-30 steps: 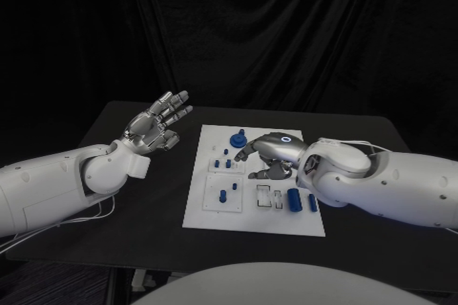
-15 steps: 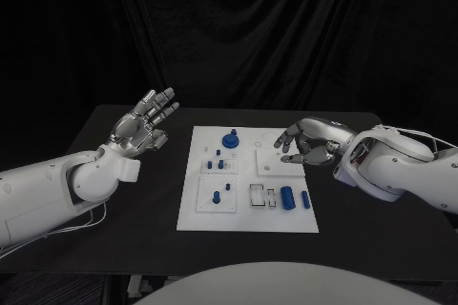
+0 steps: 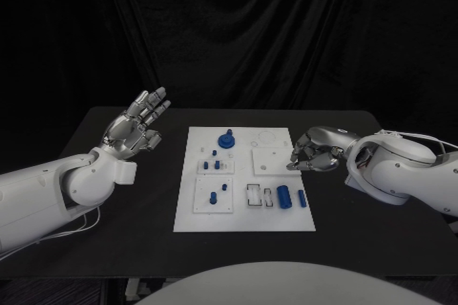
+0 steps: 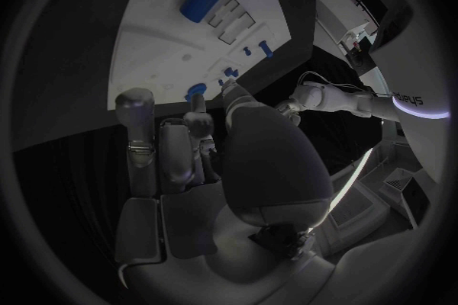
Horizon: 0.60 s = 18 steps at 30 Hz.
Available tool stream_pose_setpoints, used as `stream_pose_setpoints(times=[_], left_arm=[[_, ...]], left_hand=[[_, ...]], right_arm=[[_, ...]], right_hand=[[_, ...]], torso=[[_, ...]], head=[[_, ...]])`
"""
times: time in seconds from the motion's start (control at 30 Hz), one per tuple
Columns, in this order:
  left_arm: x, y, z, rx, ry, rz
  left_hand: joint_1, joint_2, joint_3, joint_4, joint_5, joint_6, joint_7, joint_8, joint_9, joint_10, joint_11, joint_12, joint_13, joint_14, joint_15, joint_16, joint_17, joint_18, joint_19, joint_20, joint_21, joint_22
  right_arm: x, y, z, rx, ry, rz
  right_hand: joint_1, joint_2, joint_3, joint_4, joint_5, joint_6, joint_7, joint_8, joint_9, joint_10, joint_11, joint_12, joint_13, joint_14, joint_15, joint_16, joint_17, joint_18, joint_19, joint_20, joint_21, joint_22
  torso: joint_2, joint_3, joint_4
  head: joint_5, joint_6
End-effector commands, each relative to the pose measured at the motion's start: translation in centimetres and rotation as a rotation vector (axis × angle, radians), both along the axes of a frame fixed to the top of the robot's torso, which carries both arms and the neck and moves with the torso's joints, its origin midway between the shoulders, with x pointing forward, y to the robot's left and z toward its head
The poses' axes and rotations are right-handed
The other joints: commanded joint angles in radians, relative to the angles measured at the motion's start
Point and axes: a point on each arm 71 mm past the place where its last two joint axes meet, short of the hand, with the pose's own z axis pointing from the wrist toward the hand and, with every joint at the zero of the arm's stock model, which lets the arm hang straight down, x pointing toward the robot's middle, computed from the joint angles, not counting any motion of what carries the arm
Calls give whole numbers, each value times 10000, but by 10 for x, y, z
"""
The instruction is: Assemble the parts on the task board
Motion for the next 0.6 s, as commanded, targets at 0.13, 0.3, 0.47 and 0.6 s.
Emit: stream_pose_setpoints(times=[0.13, 0.3, 0.47, 0.6], left_arm=[[0, 0, 2, -53, -340, 116], [0, 1, 2, -67, -336, 87], [0, 1, 2, -140, -317, -37], [0, 0, 1, -213, -296, -161]], left_hand=[[99, 101, -6, -71, 90, 56, 61, 0, -14, -6, -9, -38, -2, -4, 61, -36, -11, -138, 1052, 98, 44, 2634], [117, 119, -15, -87, 102, 53, 72, -3, -16, -3, 10, -32, 0, -4, 92, -36, -11, -138, 1052, 123, 44, 2634], [150, 158, -11, -110, 126, 18, 86, -17, -22, -7, 50, -33, -1, -4, 102, -36, -11, -138, 1052, 127, 44, 2634], [246, 216, 19, -193, 238, 92, 190, -1, -12, 22, 141, 2, 10, -4, 133, -36, -11, -138, 1052, 164, 44, 2634]], right_arm=[[-6, -6, -18, -1956, 822, -868], [-10, -4, -28, -2399, 1118, -1011], [-13, 3, -38, -2562, 1310, -1024], [-14, 8, -45, -2613, 1417, -959]], right_hand=[[-1422, 247, -101, 23, 140, 453, -309, 1026, 917, 1305, -286, 1060, 2180, 514, -243, 781, 1190, -282, 569, -213, 1446, 1322], [-2473, 44, 346, 52, 213, 409, -694, 2425, 2708, 3064, -684, 2043, 4919, 1053, -605, 2020, 3281, -693, 1292, -565, 3944, 1838], [-2859, -167, 677, 56, 124, 183, -773, 2845, 3687, 3064, -711, 2043, 4919, 1126, -633, 2213, 3643, -821, 1436, -624, 4823, 2007], [-2826, -205, 714, 44, 119, 139, -777, 2855, 3793, 3064, -709, 2043, 4919, 1126, -634, 2213, 3643, -815, 1418, -625, 4816, 1998]], torso=[[-13, 2, 8], [-9, 5, 15], [0, 3, -2], [5, 8, -2]], head=[[-72, -1], [-101, -1], [-149, -1], [-183, -1]])
